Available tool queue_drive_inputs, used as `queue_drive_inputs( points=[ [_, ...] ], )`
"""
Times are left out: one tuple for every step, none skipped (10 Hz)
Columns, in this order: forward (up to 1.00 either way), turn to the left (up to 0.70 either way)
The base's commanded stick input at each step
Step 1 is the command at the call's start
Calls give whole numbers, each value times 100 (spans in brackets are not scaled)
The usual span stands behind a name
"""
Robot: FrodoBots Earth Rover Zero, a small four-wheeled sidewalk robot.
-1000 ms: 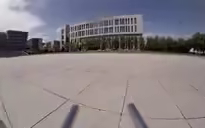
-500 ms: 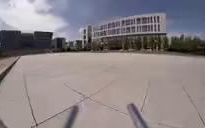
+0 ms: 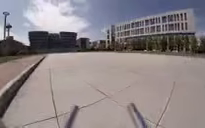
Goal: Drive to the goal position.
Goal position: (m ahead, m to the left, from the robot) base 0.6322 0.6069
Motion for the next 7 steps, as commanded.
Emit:
queue_drive_inputs(
  points=[
    [0, 70],
    [0, 18],
    [0, 0],
    [0, 0],
    [0, 0],
    [0, 0],
    [0, 0]
  ],
)
